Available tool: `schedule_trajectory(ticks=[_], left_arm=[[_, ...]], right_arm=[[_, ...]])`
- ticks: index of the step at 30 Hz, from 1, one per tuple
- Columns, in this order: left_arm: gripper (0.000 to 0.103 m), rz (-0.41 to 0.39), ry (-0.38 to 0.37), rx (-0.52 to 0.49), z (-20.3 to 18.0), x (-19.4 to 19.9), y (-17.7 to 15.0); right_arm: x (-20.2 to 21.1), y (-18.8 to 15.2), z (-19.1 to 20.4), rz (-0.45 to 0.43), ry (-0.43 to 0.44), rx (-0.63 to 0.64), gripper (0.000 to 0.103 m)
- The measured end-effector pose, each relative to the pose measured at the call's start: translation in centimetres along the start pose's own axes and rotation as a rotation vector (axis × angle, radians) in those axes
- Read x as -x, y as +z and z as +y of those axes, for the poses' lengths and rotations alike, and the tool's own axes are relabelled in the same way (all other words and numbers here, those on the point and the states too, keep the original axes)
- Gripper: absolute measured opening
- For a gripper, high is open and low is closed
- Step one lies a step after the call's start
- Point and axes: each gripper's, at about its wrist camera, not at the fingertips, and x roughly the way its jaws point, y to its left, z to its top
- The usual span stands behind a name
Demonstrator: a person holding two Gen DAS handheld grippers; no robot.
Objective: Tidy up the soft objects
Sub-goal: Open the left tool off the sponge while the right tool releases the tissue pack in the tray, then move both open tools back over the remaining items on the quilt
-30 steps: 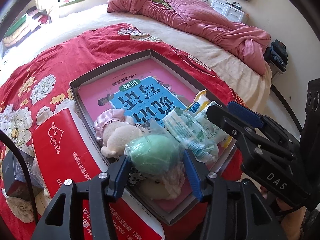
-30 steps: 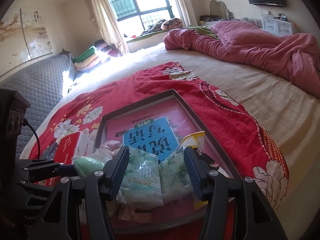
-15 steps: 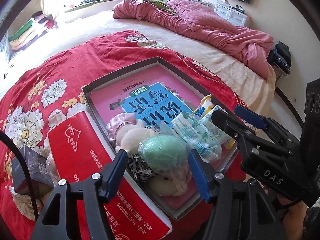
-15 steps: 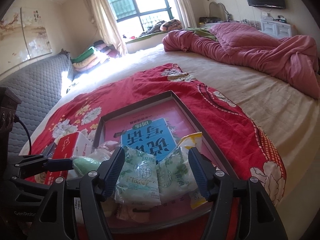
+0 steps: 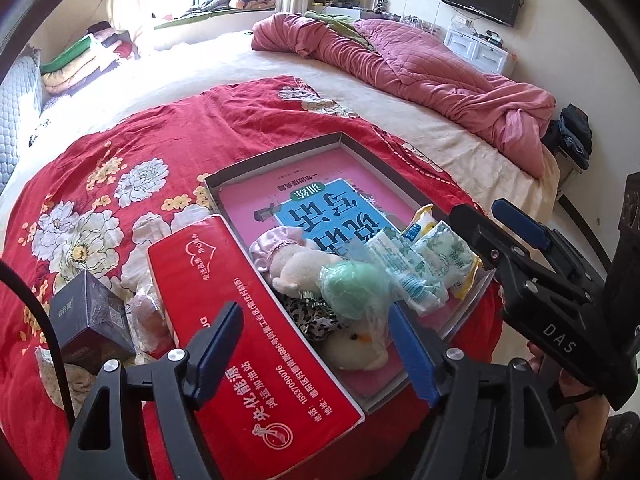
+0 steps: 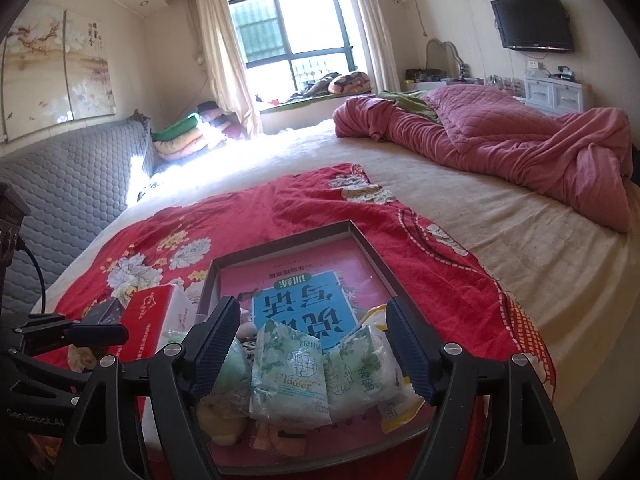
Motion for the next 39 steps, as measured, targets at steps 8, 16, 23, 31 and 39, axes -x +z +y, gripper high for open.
schedule_trajectory(ticks=[8,16,23,31,39], left_arm=[[0.076,-0.027,0.022,0.038,1.4,1.8,-0.9],[0.079,-0.058,0.052,0.044,2.4,3.8,-1.7],[0.081,-0.09,0.074,0.055,3.4,5.8,-2.5],[0.082,-0.104,0.104,0.118,6.3,7.7,-3.6],[0.082,-0.118,0.136,0.173,9.2,9.2,-5.4]], right_arm=[[0.4,0.1,1.0,-0.006,0.011,0.021,0.078],[1.2,0.3,2.8,-0.022,0.002,0.071,0.079],[2.2,0.8,4.4,-0.038,0.024,0.1,0.079],[2.8,1.1,7.9,-0.025,0.1,0.174,0.079],[3.1,0.8,12.2,0.003,0.173,0.283,0.079]])
